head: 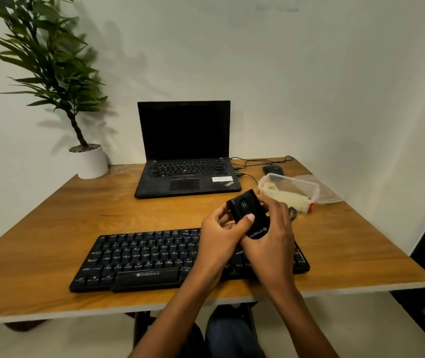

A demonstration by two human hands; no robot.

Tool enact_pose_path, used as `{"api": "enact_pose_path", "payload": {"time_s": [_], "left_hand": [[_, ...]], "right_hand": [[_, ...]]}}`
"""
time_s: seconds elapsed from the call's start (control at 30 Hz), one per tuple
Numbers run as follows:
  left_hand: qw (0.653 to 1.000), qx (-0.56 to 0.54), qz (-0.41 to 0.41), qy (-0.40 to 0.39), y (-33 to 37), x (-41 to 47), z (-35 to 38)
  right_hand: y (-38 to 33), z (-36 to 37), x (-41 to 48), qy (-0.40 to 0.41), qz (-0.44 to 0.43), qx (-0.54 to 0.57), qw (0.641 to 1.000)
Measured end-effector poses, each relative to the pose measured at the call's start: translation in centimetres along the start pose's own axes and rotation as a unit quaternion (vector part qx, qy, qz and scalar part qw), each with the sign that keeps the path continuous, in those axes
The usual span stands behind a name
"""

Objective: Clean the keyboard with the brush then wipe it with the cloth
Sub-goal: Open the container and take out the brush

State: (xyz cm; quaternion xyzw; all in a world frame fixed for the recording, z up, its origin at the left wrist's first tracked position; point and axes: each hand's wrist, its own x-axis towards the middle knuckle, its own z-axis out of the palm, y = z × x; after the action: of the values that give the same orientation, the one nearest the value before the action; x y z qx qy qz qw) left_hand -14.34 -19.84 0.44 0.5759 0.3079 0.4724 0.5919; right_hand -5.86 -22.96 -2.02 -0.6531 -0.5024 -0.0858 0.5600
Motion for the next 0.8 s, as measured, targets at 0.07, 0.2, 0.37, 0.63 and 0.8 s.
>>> {"api": "enact_pose_path", "payload": {"time_s": [0.07, 0.2, 0.37, 0.63, 0.8], "left_hand": [[1.0, 0.01, 0.01, 0.002, -0.2, -0.3, 0.0], [1.0, 0.015, 0.025, 0.008, -0.8, -0.1, 0.0], [0.999, 0.003, 0.03, 0.009, -1.3, 0.3, 0.1], [0.999, -0.004, 0.028, 0.027, -1.6, 1.1, 0.3], [0.997, -0.04, -0.045, 0.053, -1.2, 1.4, 0.2]], "right_hand": [[0.1, 0.2, -0.7, 0.01, -0.007, 0.016, 1.0], [0.5, 0.6, -1.5, 0.034, -0.011, 0.038, 0.999], [0.5, 0.7, -1.8, 0.052, -0.015, 0.046, 0.997], [0.6, 1.0, -1.9, 0.065, -0.02, 0.033, 0.997], [1.1, 0.1, -1.1, 0.012, -0.023, 0.045, 0.999]]}}
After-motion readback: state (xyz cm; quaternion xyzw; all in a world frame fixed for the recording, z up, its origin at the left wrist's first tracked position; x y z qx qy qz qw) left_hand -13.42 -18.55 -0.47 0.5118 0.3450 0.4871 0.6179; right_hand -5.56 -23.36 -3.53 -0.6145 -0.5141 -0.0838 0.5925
